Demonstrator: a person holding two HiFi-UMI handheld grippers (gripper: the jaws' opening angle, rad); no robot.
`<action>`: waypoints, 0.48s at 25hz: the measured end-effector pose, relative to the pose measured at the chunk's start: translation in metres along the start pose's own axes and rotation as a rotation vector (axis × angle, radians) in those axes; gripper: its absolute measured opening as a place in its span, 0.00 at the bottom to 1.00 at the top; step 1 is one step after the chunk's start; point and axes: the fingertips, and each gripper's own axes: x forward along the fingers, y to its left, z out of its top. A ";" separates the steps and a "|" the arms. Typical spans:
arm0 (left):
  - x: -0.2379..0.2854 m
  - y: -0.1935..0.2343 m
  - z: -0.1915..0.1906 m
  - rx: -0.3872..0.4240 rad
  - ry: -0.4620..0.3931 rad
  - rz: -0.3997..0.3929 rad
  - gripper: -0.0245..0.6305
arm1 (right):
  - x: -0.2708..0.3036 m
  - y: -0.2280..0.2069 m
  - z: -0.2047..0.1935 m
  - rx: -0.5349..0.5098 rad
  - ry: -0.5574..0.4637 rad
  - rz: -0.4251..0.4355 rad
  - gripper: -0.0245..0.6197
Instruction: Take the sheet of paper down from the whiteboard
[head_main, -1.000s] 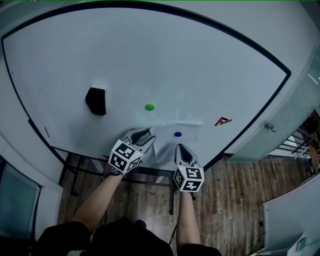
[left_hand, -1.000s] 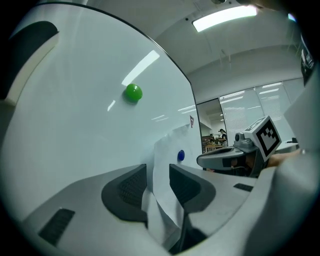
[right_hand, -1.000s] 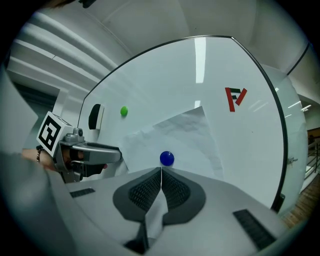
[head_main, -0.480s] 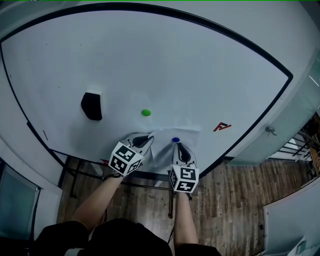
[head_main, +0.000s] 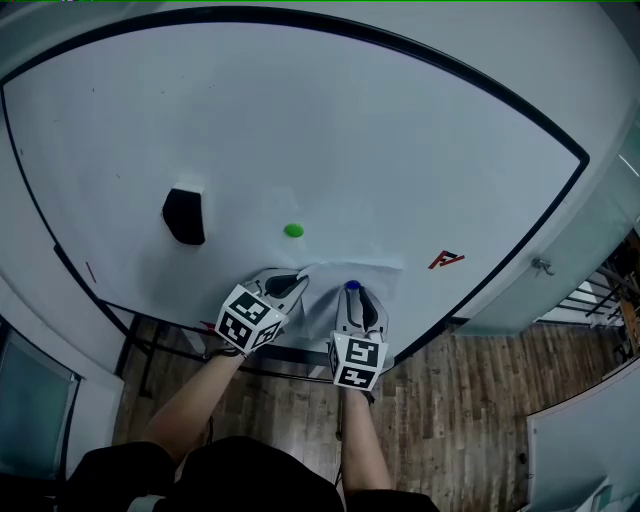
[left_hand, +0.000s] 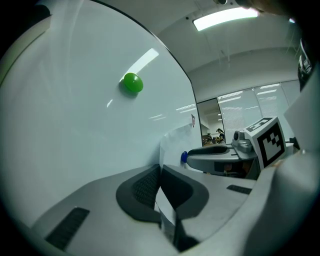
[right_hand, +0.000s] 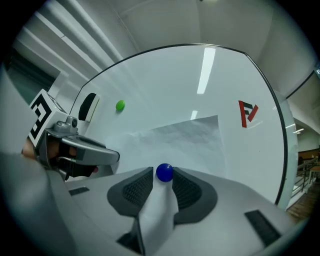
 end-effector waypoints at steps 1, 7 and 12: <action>0.000 0.000 0.000 0.000 0.000 0.000 0.07 | 0.000 0.001 0.001 -0.003 -0.002 -0.008 0.22; 0.001 0.002 -0.001 0.000 -0.002 -0.002 0.07 | 0.002 -0.003 0.001 0.003 -0.009 -0.062 0.25; 0.001 0.001 -0.002 -0.004 0.002 -0.004 0.07 | 0.007 -0.003 -0.001 -0.004 0.014 -0.064 0.25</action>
